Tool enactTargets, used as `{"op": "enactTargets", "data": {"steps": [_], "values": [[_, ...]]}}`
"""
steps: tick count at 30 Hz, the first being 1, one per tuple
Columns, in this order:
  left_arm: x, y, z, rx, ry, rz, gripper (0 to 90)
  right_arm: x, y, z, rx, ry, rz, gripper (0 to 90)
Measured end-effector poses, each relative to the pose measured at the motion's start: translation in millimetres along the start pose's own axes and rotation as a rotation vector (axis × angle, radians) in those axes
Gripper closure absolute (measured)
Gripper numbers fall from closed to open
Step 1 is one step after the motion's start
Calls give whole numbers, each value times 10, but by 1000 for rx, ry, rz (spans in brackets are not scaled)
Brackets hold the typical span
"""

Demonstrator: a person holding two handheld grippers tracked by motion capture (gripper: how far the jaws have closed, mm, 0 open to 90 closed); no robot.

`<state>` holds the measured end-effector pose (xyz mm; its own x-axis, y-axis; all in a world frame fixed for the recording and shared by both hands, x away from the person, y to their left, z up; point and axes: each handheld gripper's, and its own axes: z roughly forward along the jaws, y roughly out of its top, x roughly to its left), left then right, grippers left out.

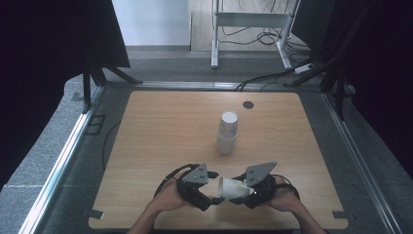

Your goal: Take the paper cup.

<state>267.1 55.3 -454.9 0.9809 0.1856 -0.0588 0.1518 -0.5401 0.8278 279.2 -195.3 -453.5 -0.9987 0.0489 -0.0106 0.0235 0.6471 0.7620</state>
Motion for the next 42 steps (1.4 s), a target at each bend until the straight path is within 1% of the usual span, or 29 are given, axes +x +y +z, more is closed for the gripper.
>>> {"op": "enactTargets", "data": {"steps": [5, 8, 12, 16, 18, 27, 31, 35, 37, 42], "values": [[0, -14, 26, -13, -27, -3, 187, 14, -1, 12, -19, 15, -20, 363], [-1, -16, 40, -17, -35, -5, 194, 23, 4, 16, -22, 22, -35, 362], [-4, -19, 51, -28, -49, -10, 206, 30, 8, 21, -30, 32, -42, 362], [-10, -16, 52, -35, -55, -6, 238, 30, 9, 28, -30, 35, -44, 363], [-16, -16, 51, -40, -59, -3, 276, 26, 6, 28, -30, 33, -39, 362], [-32, -13, 54, -26, -43, 15, 349, -7, -18, 47, -23, 54, -18, 366], [-37, -11, 55, -21, -41, 20, 365, -10, -20, 58, -10, 54, -9, 366], [-42, -4, 55, -14, -36, 25, 366, -12, -18, 66, -8, 58, 0, 360], [-40, 4, 52, -8, -32, 25, 366, -13, -15, 69, 0, 55, 1, 346], [-25, 28, 15, 17, -14, 22, 365, -11, -1, 71, 28, 43, 11, 272]]}}
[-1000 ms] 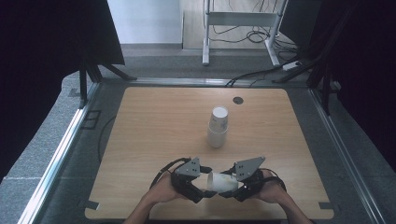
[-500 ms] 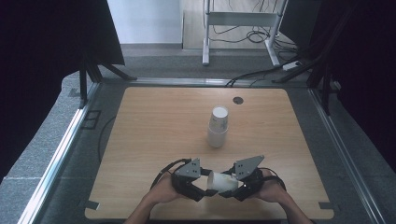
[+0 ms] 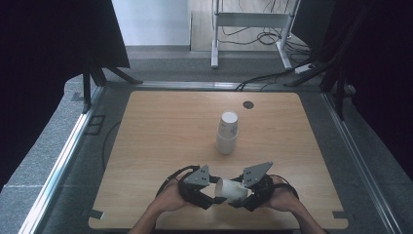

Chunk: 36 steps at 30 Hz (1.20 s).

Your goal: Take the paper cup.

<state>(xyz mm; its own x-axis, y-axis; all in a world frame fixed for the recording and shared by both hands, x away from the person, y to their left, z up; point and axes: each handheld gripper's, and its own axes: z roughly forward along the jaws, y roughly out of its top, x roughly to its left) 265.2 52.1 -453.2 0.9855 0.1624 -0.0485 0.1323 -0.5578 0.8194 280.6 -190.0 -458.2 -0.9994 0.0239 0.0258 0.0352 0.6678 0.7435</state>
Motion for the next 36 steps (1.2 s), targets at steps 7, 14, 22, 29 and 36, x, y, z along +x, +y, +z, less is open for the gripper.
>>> {"op": "enactTargets", "data": {"steps": [7, 14, 22, 29, 36], "values": [[-20, 65, -14, 88, 33, 17, 361, 0, 50, -30, 76, -59, 9, 220], [-98, 164, 34, 198, 90, 68, 360, 49, 121, 43, 183, -74, 0, 199], [-199, 260, 84, 299, 118, 121, 358, 125, 192, 176, 270, -90, -38, 211], [-266, 301, 130, 358, 127, 150, 356, 165, 227, 281, 348, -111, -70, 256], [-291, 319, 153, 377, 128, 160, 356, 204, 253, 332, 372, -108, -84, 302]]}}
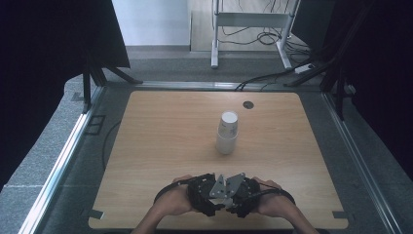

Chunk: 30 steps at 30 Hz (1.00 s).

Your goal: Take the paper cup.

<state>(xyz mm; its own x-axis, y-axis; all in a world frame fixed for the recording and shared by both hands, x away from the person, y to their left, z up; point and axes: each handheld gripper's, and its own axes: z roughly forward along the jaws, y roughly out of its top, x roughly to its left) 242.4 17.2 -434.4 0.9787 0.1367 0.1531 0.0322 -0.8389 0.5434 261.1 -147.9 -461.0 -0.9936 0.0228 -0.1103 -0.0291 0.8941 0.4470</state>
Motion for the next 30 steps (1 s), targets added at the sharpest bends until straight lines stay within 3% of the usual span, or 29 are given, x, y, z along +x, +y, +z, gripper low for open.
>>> {"op": "enactTargets", "data": {"steps": [11, 17, 22, 30], "values": [[26, -23, -8, -24, -25, -1, 341, 0, -20, -9, -12, 2, -13, 369], [103, -72, -87, -124, -56, -77, 222, -53, -83, -75, -106, 41, 59, 366], [161, -115, -133, -218, -69, -138, 187, -111, -152, -118, -201, 61, 111, 365], [257, -231, -134, -352, -117, -212, 194, -127, -203, -80, -298, 73, 104, 364]]}}
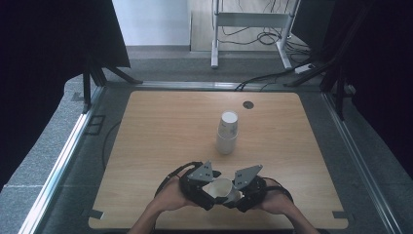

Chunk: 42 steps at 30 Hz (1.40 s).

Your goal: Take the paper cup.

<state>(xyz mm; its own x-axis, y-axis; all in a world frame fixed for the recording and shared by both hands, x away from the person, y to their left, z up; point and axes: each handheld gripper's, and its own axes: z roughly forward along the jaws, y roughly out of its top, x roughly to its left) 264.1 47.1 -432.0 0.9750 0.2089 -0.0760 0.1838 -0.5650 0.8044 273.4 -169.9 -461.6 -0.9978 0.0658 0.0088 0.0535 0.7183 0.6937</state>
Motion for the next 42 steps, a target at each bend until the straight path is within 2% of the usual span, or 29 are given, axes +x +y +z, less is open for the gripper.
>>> {"op": "enactTargets", "data": {"steps": [4, 7, 11, 18, 22, 26, 32, 36, 42], "values": [[26, -38, -13, -46, -21, -19, 211, -8, -6, 4, -41, -3, 2, 364], [28, -43, -18, -59, -27, -12, 225, -18, -13, -6, -65, 5, 11, 363], [19, -42, -6, -62, -23, -7, 242, -31, -16, -21, -94, 16, 22, 363], [3, -16, -13, -50, -8, 21, 313, -45, -23, -17, -94, 21, 26, 361], [-11, 10, -13, -28, 3, 36, 318, -47, -21, -1, -96, 26, 29, 348], [-20, 37, -28, -2, 40, 49, 320, -43, -19, 20, -85, 10, 25, 278], [-18, 47, -71, 26, 96, 49, 319, -44, -9, 36, -62, -42, 44, 174], [-9, 48, -84, 60, 137, 55, 319, -57, -14, 28, -56, -72, 61, 137], [34, 27, -109, 97, 193, 37, 317, -72, -38, -1, -51, -103, 92, 130]]}}
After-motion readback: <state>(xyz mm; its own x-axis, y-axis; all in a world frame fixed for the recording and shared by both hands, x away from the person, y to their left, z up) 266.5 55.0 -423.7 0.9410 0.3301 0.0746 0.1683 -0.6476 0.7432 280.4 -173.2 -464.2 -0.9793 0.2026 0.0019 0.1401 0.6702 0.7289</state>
